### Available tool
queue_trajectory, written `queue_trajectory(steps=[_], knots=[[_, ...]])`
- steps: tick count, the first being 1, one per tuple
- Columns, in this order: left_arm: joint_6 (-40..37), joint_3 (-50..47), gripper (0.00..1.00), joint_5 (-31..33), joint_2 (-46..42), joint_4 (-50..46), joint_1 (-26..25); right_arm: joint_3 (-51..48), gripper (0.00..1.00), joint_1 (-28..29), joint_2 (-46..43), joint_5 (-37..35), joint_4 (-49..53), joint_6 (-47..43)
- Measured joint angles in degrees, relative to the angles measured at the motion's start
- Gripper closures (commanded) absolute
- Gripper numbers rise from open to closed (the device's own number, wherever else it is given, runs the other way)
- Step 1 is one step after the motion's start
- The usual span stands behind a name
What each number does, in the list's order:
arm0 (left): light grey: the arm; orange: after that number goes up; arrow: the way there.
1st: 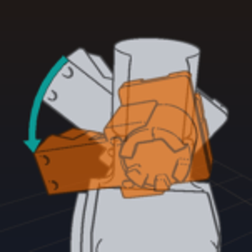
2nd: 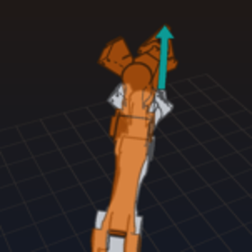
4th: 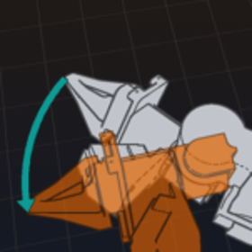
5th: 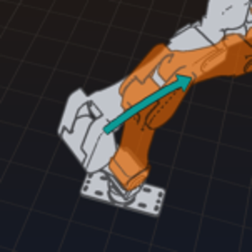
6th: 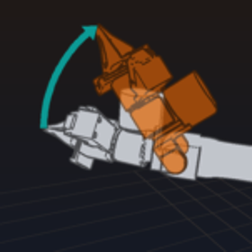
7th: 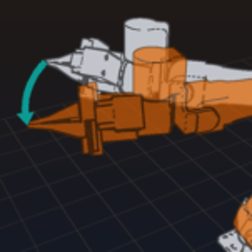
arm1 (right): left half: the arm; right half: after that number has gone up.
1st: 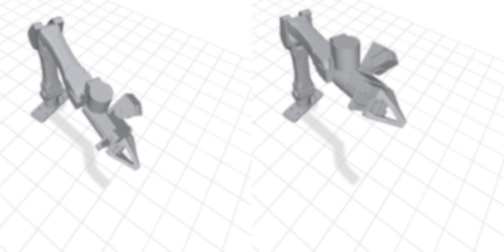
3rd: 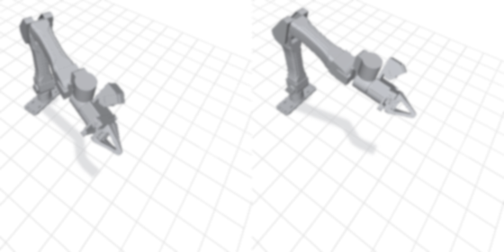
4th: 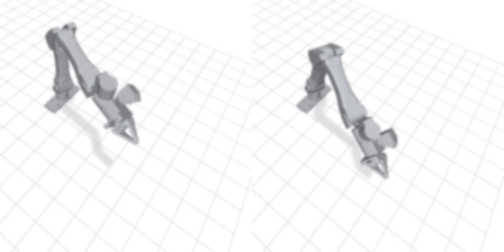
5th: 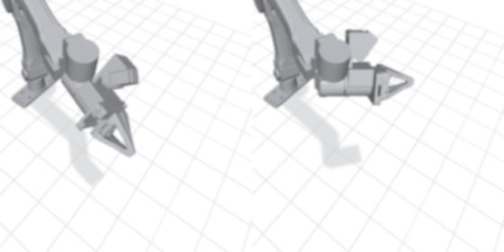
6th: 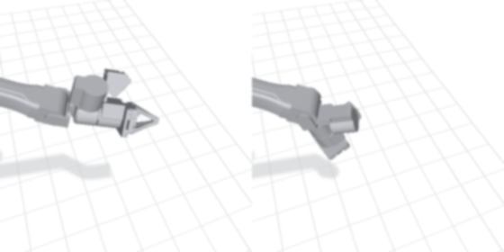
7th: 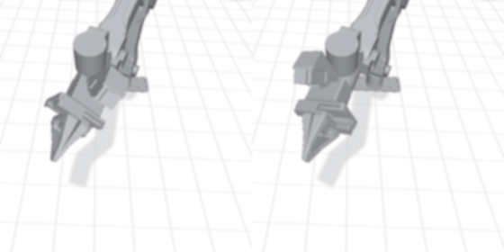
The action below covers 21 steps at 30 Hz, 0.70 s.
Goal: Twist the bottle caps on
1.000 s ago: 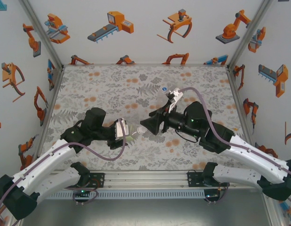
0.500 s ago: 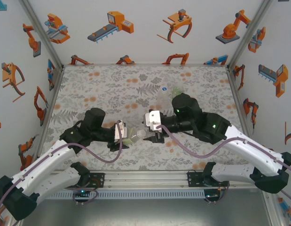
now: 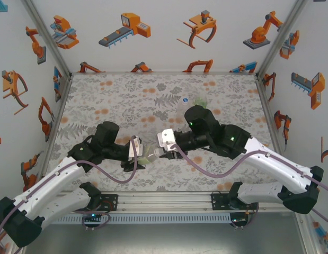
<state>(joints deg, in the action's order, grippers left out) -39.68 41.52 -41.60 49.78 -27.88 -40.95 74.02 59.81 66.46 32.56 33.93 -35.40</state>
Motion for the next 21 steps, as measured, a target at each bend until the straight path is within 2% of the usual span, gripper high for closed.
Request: queue_trajectory(steps=[5,9,14,21], knots=[[0.0,0.0,1.0,0.2,0.0,-0.1,0.0,0.0,0.82,0.0,0.0,-0.7,-0.5,2.4],[0.0,0.0,1.0,2.0,-0.3,-0.2,0.0,-1.9,0.89,0.0,-0.7,-3.5,-3.9,11.6],[0.0,0.0,1.0,6.7,-0.9,-0.5,0.0,-7.1,1.0,0.0,-2.6,-11.1,-11.3,33.7],[0.8,0.0,1.0,12.0,-1.8,-0.6,0.1,-11.2,1.0,0.0,-3.4,-23.9,-15.9,74.7]])
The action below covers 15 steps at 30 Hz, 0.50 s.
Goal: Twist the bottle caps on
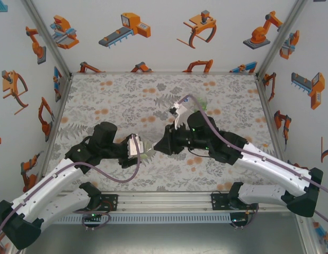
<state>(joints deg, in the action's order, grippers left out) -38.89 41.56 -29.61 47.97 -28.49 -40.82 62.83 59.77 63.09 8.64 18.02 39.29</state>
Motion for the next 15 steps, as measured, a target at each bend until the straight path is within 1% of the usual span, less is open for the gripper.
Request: queue_trajectory(steps=[4,6,8,11,13,15], knots=[[0.8,0.0,1.0,1.9,0.0,0.0,0.0,-1.1,1.0,0.0,0.2,-4.8,0.4,18.7],[1.0,0.0,1.0,2.8,0.0,0.0,0.1,-1.1,1.0,0.0,0.7,-6.1,0.5,23.9],[1.2,0.0,1.0,3.5,0.0,-0.2,0.2,-1.1,0.99,0.0,1.2,-6.9,0.5,27.0],[1.3,0.0,1.0,4.5,0.0,-1.0,0.4,-1.0,0.86,0.0,2.2,-7.3,0.5,29.2],[1.3,0.0,1.0,4.8,0.0,-1.4,0.4,-0.9,0.74,0.0,2.5,-7.2,0.5,28.7],[1.2,0.0,1.0,4.8,0.0,-1.2,0.4,-0.7,0.64,0.0,2.5,-7.1,0.5,27.1]])
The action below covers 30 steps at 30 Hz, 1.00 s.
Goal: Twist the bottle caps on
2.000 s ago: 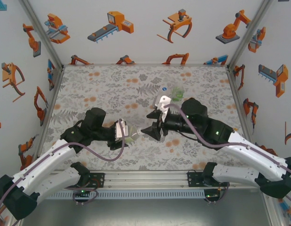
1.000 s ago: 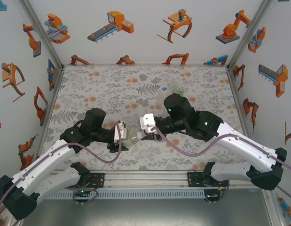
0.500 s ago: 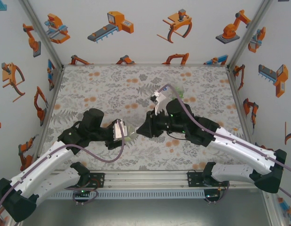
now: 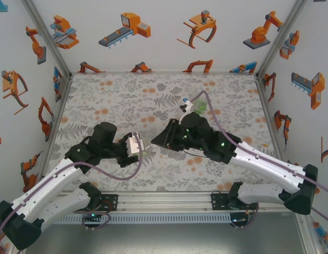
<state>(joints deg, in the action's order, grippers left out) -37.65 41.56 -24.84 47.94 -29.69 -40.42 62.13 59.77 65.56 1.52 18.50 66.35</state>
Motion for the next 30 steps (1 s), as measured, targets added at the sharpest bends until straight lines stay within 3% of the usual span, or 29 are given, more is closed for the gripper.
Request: queue_trajectory(steps=[3,8,16,23,30], knots=[[-0.2,0.0,1.0,-1.0,0.0,0.9,-0.1,1.2,0.53,0.0,0.0,0.7,-0.1,-6.4],[-0.5,0.0,1.0,-3.6,0.0,1.8,-1.0,3.7,0.45,0.0,-1.2,2.1,-0.4,-21.5],[-0.9,0.0,1.0,-6.7,0.0,1.9,-1.0,6.8,0.45,-0.1,-5.4,8.4,2.8,-54.8],[-1.8,0.0,1.0,-11.5,-0.1,2.1,-1.0,12.4,0.45,-0.1,-3.4,23.1,11.6,-87.1],[-2.0,0.0,1.0,-13.9,-0.2,2.1,-1.0,12.4,0.48,-0.1,-0.6,29.9,14.3,-100.8]])
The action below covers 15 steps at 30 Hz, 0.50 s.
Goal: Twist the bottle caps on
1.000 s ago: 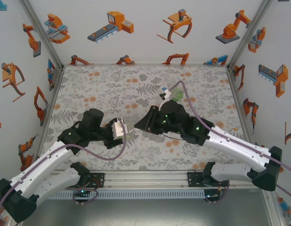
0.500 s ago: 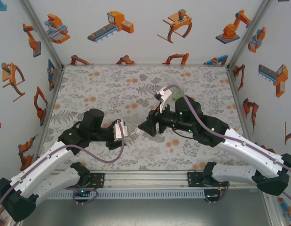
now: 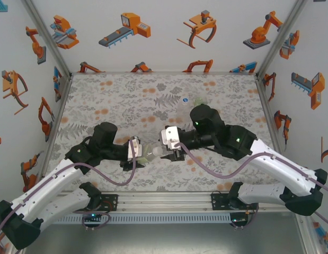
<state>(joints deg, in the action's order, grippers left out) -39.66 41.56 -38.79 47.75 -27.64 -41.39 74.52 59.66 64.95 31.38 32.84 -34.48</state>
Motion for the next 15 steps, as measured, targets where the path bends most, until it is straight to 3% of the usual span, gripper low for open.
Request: queue_trajectory(steps=[15], knots=[[0.0,0.0,1.0,-0.3,-0.1,-0.2,0.0,-1.5,0.76,0.0,0.9,2.4,-1.5,-2.5]])
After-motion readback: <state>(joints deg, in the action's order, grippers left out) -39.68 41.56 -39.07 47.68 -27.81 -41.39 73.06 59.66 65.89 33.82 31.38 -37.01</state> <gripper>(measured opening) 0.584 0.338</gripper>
